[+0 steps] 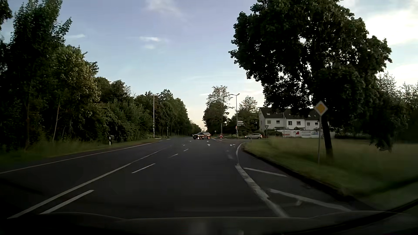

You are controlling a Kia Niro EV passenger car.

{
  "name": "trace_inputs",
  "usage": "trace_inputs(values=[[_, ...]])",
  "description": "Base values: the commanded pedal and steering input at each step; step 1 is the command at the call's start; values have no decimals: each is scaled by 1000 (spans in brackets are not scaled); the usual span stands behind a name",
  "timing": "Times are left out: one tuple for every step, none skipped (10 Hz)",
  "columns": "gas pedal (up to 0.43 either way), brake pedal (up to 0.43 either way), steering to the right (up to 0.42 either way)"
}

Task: Follow the waypoints while adhering to traffic rules and regulations

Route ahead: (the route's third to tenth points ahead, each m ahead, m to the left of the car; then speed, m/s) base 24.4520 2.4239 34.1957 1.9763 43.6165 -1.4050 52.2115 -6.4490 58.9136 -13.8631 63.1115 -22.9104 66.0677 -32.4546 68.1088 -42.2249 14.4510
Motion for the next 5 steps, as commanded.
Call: trace_inputs(values=[[0,43,9],[0,79,10],[0,116,10],[0,146,10],[0,152,11]])
